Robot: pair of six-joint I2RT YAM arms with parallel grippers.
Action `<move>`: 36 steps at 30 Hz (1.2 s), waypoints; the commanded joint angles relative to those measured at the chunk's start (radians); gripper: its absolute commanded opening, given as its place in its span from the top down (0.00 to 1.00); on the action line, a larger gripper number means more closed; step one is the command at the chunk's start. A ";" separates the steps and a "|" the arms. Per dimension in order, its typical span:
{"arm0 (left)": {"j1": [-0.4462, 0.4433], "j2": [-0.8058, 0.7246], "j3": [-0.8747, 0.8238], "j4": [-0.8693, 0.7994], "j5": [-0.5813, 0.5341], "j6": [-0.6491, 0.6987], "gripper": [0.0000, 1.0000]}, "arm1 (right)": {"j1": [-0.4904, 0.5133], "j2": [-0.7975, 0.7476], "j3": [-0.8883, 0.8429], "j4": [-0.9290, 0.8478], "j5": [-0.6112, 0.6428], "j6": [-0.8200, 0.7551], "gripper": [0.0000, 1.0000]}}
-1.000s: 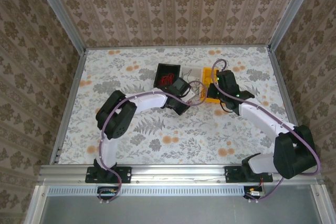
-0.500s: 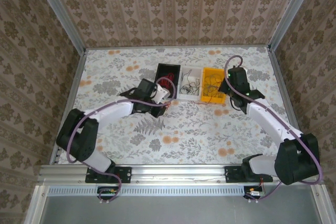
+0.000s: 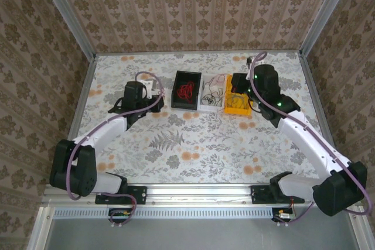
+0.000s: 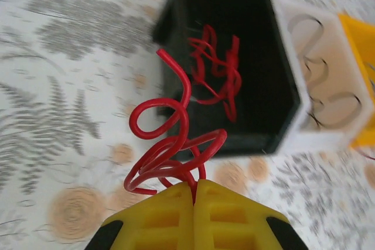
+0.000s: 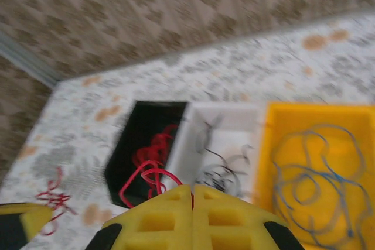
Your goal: Untangle the cables
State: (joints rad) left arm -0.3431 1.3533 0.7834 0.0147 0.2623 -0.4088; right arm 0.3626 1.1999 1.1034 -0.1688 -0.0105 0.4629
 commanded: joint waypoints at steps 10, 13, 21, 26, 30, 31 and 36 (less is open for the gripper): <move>0.013 -0.041 -0.084 0.097 -0.107 -0.161 1.00 | 0.053 0.423 0.366 0.083 -0.082 -0.026 0.97; 0.013 -0.050 -0.102 0.098 -0.106 -0.167 1.00 | 0.059 0.528 0.456 0.051 -0.092 -0.024 0.97; 0.013 -0.066 -0.096 0.056 -0.106 -0.121 1.00 | 0.108 0.675 0.512 -0.030 -0.082 -0.032 0.97; 0.013 -0.063 -0.090 0.047 -0.107 -0.109 1.00 | 0.134 0.723 0.519 -0.079 -0.039 -0.038 0.97; 0.013 -0.063 -0.093 0.055 -0.109 -0.114 1.00 | 0.147 0.744 0.515 -0.135 -0.028 -0.017 0.97; 0.013 -0.062 -0.095 0.060 -0.106 -0.118 1.00 | 0.151 0.745 0.505 -0.142 -0.026 -0.015 0.97; 0.012 -0.057 -0.096 0.059 -0.101 -0.118 1.00 | 0.169 0.677 0.399 -0.120 -0.043 -0.010 0.97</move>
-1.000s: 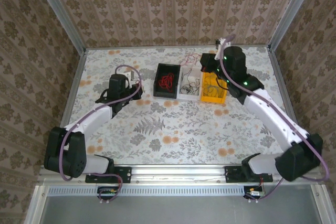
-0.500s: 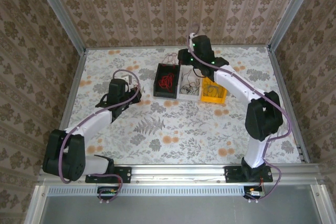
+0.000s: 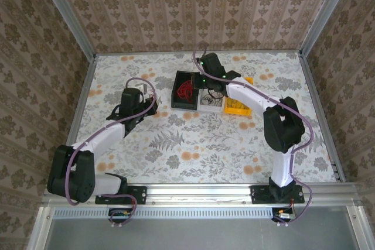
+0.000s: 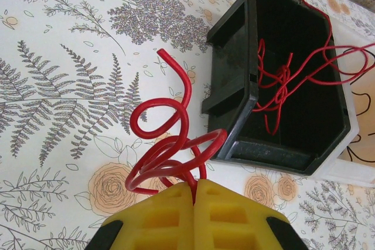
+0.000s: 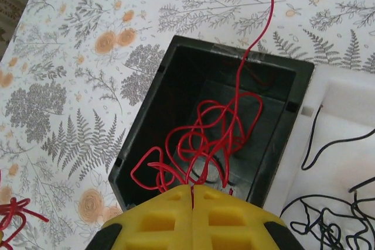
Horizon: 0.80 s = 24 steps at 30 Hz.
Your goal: Untangle the cables
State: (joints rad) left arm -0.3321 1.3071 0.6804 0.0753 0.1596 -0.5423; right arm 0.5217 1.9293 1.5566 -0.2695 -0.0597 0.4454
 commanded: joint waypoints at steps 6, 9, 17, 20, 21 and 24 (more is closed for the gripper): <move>-0.004 0.002 0.009 0.007 0.000 0.012 1.00 | 0.015 -0.177 -0.195 0.007 -0.044 0.027 0.97; -0.014 0.015 0.015 0.011 -0.002 0.012 1.00 | 0.017 -0.220 -0.234 0.003 -0.048 0.037 0.96; -0.051 0.041 0.031 0.015 -0.017 0.014 1.00 | 0.018 -0.191 -0.193 0.011 -0.032 0.035 0.95; -0.057 0.047 0.036 0.010 -0.020 0.018 1.00 | 0.018 -0.122 -0.112 -0.006 -0.002 0.009 0.95; -0.058 0.046 0.036 0.008 -0.020 0.018 1.00 | 0.018 -0.094 -0.077 -0.019 0.021 -0.002 0.95; -0.058 0.036 0.034 0.003 -0.031 0.021 1.00 | 0.017 -0.006 0.033 -0.071 0.102 -0.033 0.95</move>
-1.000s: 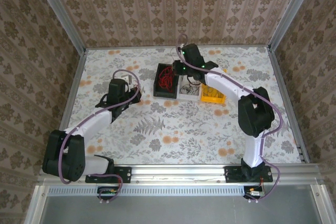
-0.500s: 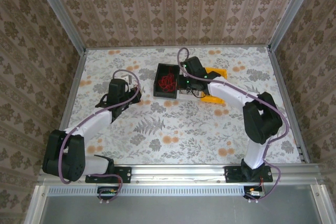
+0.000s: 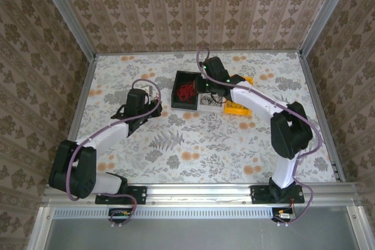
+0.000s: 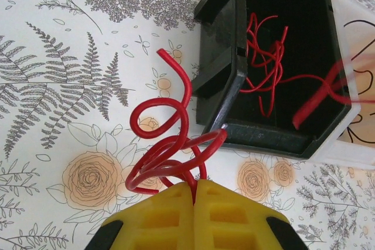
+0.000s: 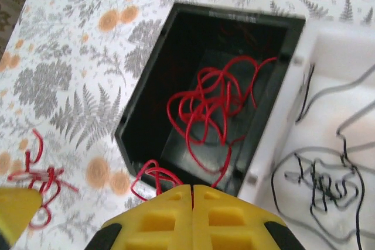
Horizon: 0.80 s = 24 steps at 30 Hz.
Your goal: Untangle the cables
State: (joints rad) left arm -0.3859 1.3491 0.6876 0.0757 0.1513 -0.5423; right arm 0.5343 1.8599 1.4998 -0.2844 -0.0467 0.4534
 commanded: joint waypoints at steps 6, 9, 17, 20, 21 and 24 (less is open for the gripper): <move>-0.003 -0.022 0.035 -0.013 -0.015 0.034 1.00 | 0.004 0.272 0.339 -0.179 0.167 -0.086 0.94; 0.001 -0.033 0.039 -0.011 -0.008 0.030 1.00 | 0.006 0.367 0.436 -0.228 0.172 -0.081 0.94; 0.007 -0.054 0.064 0.016 0.064 0.035 1.00 | 0.010 0.397 0.491 -0.258 0.184 -0.101 0.68; 0.012 -0.060 0.076 0.026 0.119 0.048 1.00 | 0.010 0.305 0.411 -0.167 0.189 -0.111 0.57; 0.014 -0.062 0.080 0.034 0.141 0.051 1.00 | 0.010 0.270 0.382 -0.138 0.190 -0.114 0.54; 0.024 -0.064 0.083 0.067 0.222 0.051 1.00 | 0.010 0.182 0.304 -0.080 0.209 -0.120 0.48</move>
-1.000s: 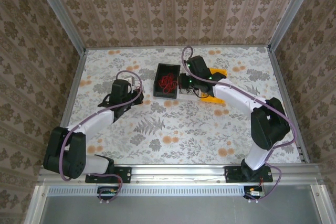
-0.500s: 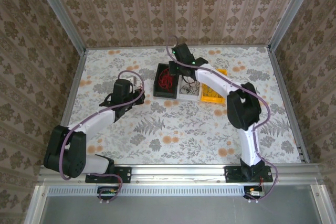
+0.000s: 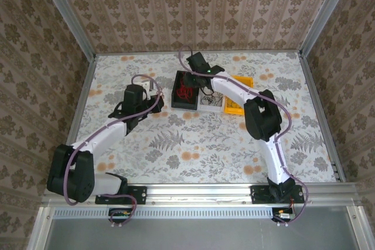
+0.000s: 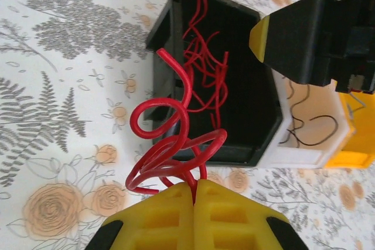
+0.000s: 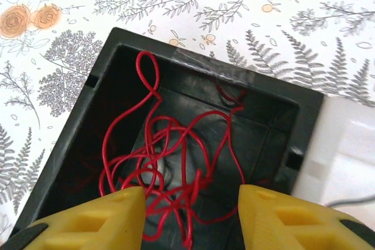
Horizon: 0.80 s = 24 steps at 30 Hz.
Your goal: Untangle the cables
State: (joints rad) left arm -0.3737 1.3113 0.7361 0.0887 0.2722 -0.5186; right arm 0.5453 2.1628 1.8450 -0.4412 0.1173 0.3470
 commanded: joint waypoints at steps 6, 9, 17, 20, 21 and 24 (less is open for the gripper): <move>0.038 -0.016 0.014 0.211 0.324 -0.028 1.00 | -0.004 -0.311 -0.247 0.163 0.142 -0.037 0.46; 0.036 0.015 0.037 0.222 0.414 -0.029 1.00 | -0.017 -0.403 -0.366 0.182 0.160 -0.033 0.46; -0.028 0.215 0.230 0.120 0.276 0.042 0.96 | -0.046 -0.586 -0.618 0.180 0.218 0.014 0.46; -0.044 0.328 0.319 0.106 0.192 0.019 0.99 | -0.058 -0.608 -0.640 0.168 0.220 0.026 0.46; -0.048 0.363 0.341 0.117 0.179 0.012 0.94 | -0.060 -0.613 -0.642 0.167 0.222 0.025 0.46; -0.059 0.429 0.393 0.124 0.096 0.003 0.67 | -0.063 -0.622 -0.635 0.164 0.225 0.019 0.46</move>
State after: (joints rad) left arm -0.4278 1.7035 1.0847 0.2199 0.4690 -0.5144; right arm 0.4866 1.5871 1.2087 -0.2714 0.3080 0.3511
